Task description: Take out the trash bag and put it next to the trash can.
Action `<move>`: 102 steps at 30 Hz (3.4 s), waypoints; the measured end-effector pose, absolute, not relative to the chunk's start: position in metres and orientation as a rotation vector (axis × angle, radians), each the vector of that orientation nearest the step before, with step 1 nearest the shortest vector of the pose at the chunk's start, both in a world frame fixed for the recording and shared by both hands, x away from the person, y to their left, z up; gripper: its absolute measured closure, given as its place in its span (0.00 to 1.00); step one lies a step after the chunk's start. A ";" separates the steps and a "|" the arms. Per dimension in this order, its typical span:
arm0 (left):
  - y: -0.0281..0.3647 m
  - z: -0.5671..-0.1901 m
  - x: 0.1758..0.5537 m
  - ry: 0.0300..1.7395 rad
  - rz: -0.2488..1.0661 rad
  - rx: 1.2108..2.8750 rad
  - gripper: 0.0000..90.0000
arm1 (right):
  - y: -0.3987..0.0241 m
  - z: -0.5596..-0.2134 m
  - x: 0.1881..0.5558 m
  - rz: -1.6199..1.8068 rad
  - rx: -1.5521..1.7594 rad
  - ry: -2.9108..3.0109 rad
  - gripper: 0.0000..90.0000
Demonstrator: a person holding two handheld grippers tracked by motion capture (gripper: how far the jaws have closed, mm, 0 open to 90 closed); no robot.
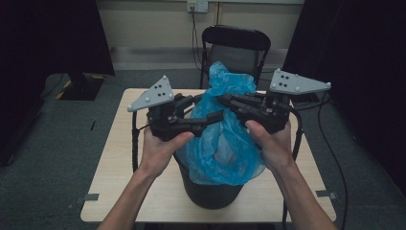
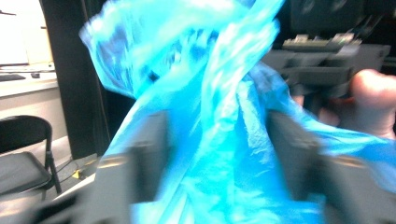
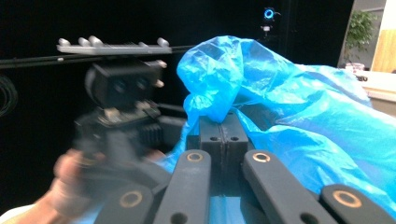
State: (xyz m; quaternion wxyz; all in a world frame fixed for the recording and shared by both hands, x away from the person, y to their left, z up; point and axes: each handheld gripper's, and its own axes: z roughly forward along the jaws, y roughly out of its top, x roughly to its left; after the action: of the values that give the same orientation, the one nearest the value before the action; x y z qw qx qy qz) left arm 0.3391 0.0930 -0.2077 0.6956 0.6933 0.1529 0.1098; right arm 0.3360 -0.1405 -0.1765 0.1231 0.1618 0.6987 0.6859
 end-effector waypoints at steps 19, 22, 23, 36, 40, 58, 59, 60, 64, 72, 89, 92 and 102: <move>0.084 -0.185 0.343 0.322 0.256 1.552 1.00 | -0.142 -0.204 0.341 1.962 0.509 2.142 0.23; 0.083 -0.184 0.342 0.308 0.239 1.549 1.00 | -0.135 -0.205 0.343 1.909 0.505 2.158 0.42; 0.083 -0.184 0.342 0.303 0.228 1.554 1.00 | -0.134 -0.205 0.344 1.911 0.509 2.156 0.56; 0.102 -0.206 0.339 0.336 0.295 1.536 0.19 | -0.148 -0.189 0.347 1.985 0.508 2.090 1.00; 0.082 -0.213 0.341 0.337 0.320 1.598 0.17 | -0.138 -0.183 0.343 2.007 0.482 2.087 1.00; 0.087 -0.202 0.350 0.321 0.288 1.606 0.98 | -0.166 -0.190 0.334 1.980 0.535 2.081 0.18; 0.088 -0.199 0.351 0.321 0.288 1.598 0.98 | -0.165 -0.192 0.333 1.959 0.525 2.096 0.17; 0.089 -0.195 0.351 0.322 0.294 1.593 0.98 | -0.164 -0.195 0.333 1.940 0.502 2.107 0.16; 0.088 -0.186 0.349 0.322 0.291 1.589 0.98 | -0.155 -0.199 0.336 1.925 0.452 2.106 0.15; 0.092 -0.190 0.349 0.358 0.312 1.611 0.98 | -0.153 -0.194 0.341 1.854 0.451 2.006 0.17; 0.080 -0.193 0.358 0.303 0.186 1.593 0.98 | -0.122 -0.216 0.368 1.761 0.462 2.138 0.53; 0.077 -0.193 0.359 0.283 0.172 1.590 0.98 | -0.128 -0.219 0.371 1.808 0.461 2.147 0.75; 0.075 -0.192 0.360 0.348 0.254 1.590 0.59 | -0.139 -0.217 0.377 1.900 0.502 2.139 0.99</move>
State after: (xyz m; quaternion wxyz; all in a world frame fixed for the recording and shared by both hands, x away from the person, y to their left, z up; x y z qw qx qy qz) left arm 0.3597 0.0745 -0.1921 0.6795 0.7082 0.1550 0.1129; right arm 0.3773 -0.1392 -0.2170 0.1184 0.1715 0.7312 0.6495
